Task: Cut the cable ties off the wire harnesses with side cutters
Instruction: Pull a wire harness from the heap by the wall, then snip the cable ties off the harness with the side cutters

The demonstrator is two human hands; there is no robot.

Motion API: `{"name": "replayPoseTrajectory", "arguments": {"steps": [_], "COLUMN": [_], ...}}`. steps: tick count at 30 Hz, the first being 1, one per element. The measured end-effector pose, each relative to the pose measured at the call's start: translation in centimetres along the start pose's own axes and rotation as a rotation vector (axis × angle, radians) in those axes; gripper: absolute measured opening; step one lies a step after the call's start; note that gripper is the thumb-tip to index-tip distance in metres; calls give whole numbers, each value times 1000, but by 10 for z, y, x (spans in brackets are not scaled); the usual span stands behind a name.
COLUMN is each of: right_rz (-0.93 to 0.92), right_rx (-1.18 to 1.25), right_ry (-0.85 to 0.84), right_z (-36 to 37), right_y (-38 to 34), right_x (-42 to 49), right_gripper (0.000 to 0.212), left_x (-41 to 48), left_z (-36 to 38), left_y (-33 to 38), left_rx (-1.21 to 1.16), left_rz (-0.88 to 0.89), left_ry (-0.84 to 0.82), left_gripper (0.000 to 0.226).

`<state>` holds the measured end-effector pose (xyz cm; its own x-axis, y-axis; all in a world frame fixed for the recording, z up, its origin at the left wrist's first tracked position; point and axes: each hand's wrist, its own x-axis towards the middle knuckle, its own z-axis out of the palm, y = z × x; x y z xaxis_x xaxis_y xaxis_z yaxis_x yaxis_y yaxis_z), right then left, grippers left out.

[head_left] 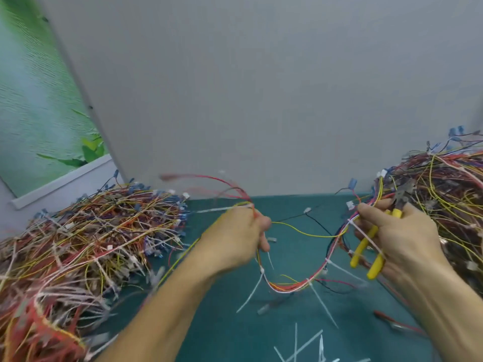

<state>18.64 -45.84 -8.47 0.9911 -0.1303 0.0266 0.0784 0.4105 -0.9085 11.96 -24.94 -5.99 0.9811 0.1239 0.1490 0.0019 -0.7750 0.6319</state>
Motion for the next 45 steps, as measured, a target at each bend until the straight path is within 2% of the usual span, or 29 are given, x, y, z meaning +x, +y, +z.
{"name": "replayPoseTrajectory", "arguments": {"steps": [4, 5, 6, 8, 10, 12, 13, 14, 15, 17, 19, 21, 23, 24, 26, 29, 31, 33, 37, 40, 42, 45], "right_rz": [-25, -26, -27, -39, -51, -44, -39, -36, -36, -51, -78, -100, -99, -91, -79, -114, -89, -30, 31, 64, 80, 85], "right_rx": [-16, -14, -5, 6, 21, 42, 30, 10, -11, -44, -67, -91, -162, -232, -451, -977, -1272, -1432, -1543, -1580, -1593, -1612], "right_ry": [12, 16, 22, 55, 82, 86, 79, 76, 83, 107, 126, 124, 99, 75, 20, -45, -76, -115, -176, -185, -194, -187], "right_z": [-1, -1, -1, -3, -4, -5, -6, -7, -9, -13, -18, -22, -23, -23, -21, -23, -25, -26, -30, -34, -37, -42], "right_y": [-3, -4, -6, -8, -9, -9, -9, -10, -12, -19, -28, -36, -38, -37, -29, -8, 4, 15, 31, 35, 38, 38], "right_x": [0, -1, 0, 2, 1, 1, 1, 0, 0, 1, 2, 4, 3, 2, -1, 3, 7, 8, 10, 13, 16, 21], "right_gripper": [35, 35, 34, 33, 33, 33, 32, 31, 31, 31, 31, 30, 28, 25, 18, 18, 19, 21, 25, 21, 17, 18], "left_x": [11, 10, 10, 11, 31, 57, 68, 75, 77, 66, 54, 46, 40, 37, 30, 15, 5, -2, -7, -9, -16, -31], "left_z": [2, -2, -10, -30, -50, -57, -51, -42, -31, -13, -9, -18, -26, -27, -21, -1, 11, 18, 22, 17, 13, 3], "left_y": [-2, -4, -5, 5, 15, 24, 24, 21, 13, -7, -31, -46, -56, -61, -74, -96, -107, -114, -116, -114, -121, -142], "left_rx": [417, 449, 378, -92, -729, -1225, -1322, -1271, -1107, -684, -374, -205, -157, -185, -310, -389, -422, -414, -151, 322, 587, 771], "left_rz": [94, 101, 118, 160, 186, 65, -58, -190, -284, -351, -300, -183, -106, -131, -311, -557, -645, -680, -625, -481, -346, -165], "left_ry": [-185, -229, -260, -218, 26, 157, 180, 174, 140, 56, 60, 111, 103, 96, 76, -41, -116, -134, -157, -131, -43, -29], "left_gripper": [19, 20, 24, 26, 24, 22, 21, 22, 21, 12, 22, 35, 38, 37, 28, 8, 5, 10, 29, 53, 50, 36]}}
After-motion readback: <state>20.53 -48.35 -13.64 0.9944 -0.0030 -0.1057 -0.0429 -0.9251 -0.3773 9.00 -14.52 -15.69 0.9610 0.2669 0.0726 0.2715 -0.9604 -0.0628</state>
